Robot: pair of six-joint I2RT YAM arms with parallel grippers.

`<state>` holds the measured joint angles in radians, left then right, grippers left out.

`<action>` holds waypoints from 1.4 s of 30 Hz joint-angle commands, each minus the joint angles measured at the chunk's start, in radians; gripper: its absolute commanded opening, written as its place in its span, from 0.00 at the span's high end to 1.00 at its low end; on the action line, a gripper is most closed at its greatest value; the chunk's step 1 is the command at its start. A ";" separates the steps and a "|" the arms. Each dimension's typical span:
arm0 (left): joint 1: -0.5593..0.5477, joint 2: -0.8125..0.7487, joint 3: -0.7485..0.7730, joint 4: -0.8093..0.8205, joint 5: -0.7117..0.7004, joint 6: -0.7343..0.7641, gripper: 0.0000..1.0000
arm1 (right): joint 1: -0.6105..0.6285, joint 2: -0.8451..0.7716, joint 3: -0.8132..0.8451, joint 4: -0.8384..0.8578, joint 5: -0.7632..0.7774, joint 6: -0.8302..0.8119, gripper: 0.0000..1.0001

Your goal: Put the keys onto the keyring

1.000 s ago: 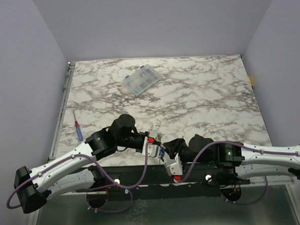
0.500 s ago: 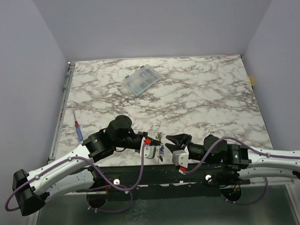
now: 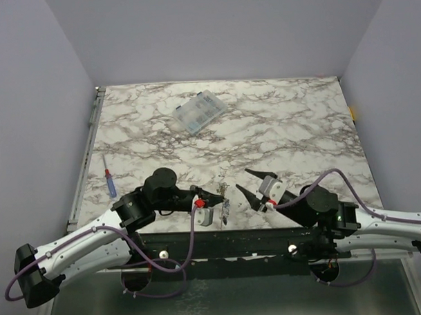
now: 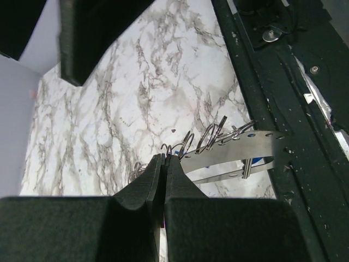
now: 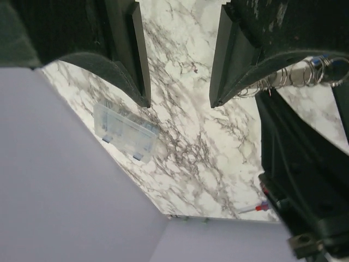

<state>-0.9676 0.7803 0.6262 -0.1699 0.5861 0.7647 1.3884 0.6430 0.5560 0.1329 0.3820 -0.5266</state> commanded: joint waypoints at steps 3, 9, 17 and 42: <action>0.019 -0.047 -0.060 0.211 -0.065 -0.066 1.00 | -0.065 0.084 0.172 -0.110 0.096 0.331 0.44; 0.038 -0.082 -0.117 0.364 -0.109 -0.137 1.00 | -0.364 0.172 0.294 -0.270 -0.230 0.565 0.45; 0.050 -0.163 -0.191 0.520 -0.110 -0.240 1.00 | -0.601 0.198 0.248 -0.125 -0.853 0.600 0.48; 0.052 -0.229 -0.266 0.679 -0.066 -0.390 1.00 | -0.601 0.288 0.136 0.161 -1.198 0.570 0.61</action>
<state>-0.9222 0.5598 0.3637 0.4561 0.4892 0.3870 0.7887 0.9127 0.7105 0.2287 -0.7738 0.0288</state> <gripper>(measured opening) 0.018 0.405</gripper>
